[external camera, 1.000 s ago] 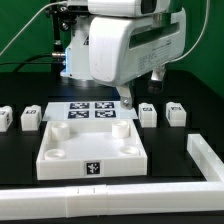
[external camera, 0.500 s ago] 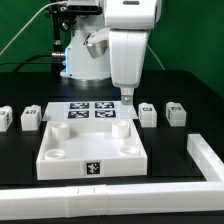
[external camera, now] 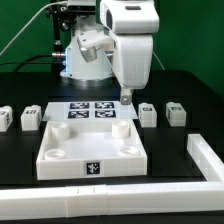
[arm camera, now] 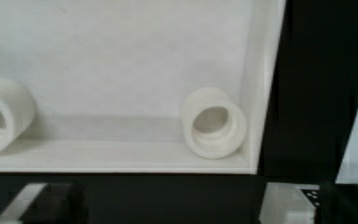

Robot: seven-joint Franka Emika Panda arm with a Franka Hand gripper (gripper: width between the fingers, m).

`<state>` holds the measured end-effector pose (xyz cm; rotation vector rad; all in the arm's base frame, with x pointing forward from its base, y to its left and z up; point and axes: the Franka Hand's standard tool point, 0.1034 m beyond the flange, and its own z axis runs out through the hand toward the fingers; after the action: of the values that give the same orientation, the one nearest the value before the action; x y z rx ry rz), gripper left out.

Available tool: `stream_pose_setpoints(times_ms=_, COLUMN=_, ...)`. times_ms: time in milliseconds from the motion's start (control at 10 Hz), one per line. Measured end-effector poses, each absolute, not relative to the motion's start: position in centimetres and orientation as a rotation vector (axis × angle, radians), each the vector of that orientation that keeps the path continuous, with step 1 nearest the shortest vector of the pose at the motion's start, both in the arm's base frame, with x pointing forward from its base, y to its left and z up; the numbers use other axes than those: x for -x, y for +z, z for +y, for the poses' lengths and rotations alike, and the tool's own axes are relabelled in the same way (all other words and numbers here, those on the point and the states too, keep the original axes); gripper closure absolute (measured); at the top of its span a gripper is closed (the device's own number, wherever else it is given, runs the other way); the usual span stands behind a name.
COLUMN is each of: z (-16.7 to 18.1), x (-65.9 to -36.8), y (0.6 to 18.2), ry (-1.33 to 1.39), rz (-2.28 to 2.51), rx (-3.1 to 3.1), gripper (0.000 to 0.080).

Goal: Assemble one leg

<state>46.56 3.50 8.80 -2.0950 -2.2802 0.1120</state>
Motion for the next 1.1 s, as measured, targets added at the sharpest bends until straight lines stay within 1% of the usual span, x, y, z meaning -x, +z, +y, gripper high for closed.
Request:
stream_pose_setpoints(times_ms=100, z=2.8, x=-45.2, y=7.7, ry=0.109, rz=-2.264, rx=2.107, gripper=0.0150)
stream_pose_setpoints(times_ms=300, z=0.5, x=-42.5, y=4.8, ry=0.099, rz=-2.261, rx=2.088, gripper=0.0150)
stream_pose_setpoints(times_ms=400, z=-0.5, x=-42.0, y=3.2, ry=0.073, rz=-2.262, rx=2.087, gripper=0.0150)
stream_pose_setpoints(times_ms=500, z=-1.1, x=-41.8, y=2.0, ry=0.080, rz=-2.233, rx=2.098, gripper=0.0150)
stream_pose_setpoints(times_ms=600, z=-1.4, x=-42.0, y=1.4, ry=0.084, rz=-2.216, rx=2.105, gripper=0.0150)
stream_pose_setpoints(times_ms=700, z=-1.3, x=-42.2, y=1.1, ry=0.085, rz=-2.211, rx=2.106, gripper=0.0150)
stream_pose_setpoints(times_ms=800, z=-1.3, x=-42.2, y=1.1, ry=0.085, rz=-2.205, rx=2.112, gripper=0.0150)
stream_pose_setpoints(times_ms=900, z=-1.3, x=-42.2, y=1.0, ry=0.086, rz=-2.204, rx=2.112, gripper=0.0176)
stream_pose_setpoints(times_ms=1000, z=-1.3, x=-42.1, y=1.0, ry=0.086, rz=-2.204, rx=2.112, gripper=0.0310)
stream_pose_setpoints(times_ms=1100, z=-1.4, x=-42.1, y=1.0, ry=0.086, rz=-2.204, rx=2.112, gripper=0.0310)
